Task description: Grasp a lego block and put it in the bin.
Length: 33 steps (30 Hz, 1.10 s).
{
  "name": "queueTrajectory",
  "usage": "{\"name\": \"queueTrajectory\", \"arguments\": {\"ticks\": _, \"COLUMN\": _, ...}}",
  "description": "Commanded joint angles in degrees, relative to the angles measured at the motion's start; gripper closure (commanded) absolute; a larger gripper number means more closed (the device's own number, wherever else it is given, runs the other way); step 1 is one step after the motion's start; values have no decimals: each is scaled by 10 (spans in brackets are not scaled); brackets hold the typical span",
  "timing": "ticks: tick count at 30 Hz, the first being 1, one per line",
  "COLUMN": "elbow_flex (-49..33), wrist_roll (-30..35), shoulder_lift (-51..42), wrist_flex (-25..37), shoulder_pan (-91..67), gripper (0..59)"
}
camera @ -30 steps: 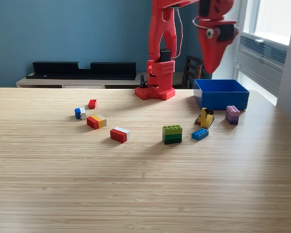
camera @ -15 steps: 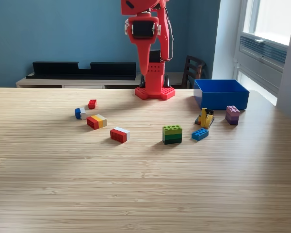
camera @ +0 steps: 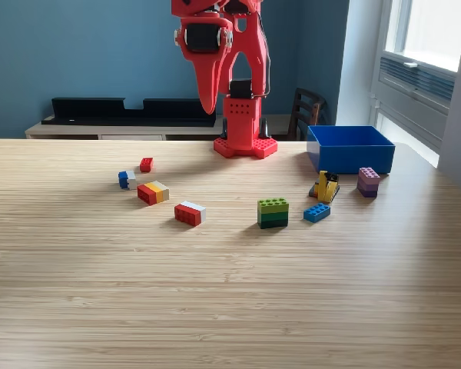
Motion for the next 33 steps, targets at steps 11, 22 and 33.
{"name": "queueTrajectory", "arguments": {"ticks": 11, "elbow_flex": -11, "wrist_roll": 8, "shoulder_lift": 7, "wrist_flex": -1, "shoulder_pan": 7, "gripper": 586}}
{"name": "queueTrajectory", "arguments": {"ticks": 22, "elbow_flex": -8, "wrist_roll": -7, "shoulder_lift": 7, "wrist_flex": -11, "shoulder_pan": -17, "gripper": 586}}
{"name": "queueTrajectory", "arguments": {"ticks": 33, "elbow_flex": 18, "wrist_roll": -87, "shoulder_lift": 8, "wrist_flex": -11, "shoulder_pan": -135, "gripper": 586}}
